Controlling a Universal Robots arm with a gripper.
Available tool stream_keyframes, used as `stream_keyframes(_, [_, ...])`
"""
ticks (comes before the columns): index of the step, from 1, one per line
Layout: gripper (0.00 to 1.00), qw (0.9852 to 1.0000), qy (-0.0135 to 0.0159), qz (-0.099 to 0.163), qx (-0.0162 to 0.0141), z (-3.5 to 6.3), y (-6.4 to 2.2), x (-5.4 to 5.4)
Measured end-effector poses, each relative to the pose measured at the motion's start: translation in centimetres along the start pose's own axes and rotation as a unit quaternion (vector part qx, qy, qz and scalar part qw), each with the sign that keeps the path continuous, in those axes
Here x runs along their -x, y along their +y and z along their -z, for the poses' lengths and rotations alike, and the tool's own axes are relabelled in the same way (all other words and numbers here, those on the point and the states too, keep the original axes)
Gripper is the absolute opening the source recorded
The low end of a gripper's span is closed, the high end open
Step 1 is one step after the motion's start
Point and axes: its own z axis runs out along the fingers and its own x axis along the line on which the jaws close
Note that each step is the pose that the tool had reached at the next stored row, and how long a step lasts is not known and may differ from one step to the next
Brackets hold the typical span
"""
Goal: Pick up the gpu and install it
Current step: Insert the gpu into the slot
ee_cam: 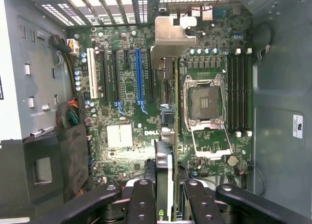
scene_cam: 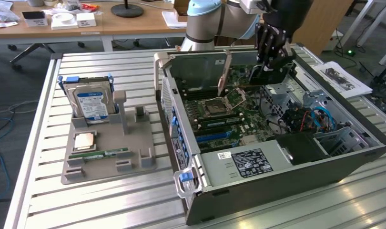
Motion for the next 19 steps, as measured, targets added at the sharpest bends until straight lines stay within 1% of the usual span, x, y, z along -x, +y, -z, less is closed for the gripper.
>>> stream_keyframes(7, [0.27, 1.0000, 0.0000, 0.000, 0.0000, -0.06, 0.00, -0.1])
stream_keyframes(19, [0.27, 1.0000, 0.0000, 0.000, 0.0000, -1.56, 0.14, -0.1])
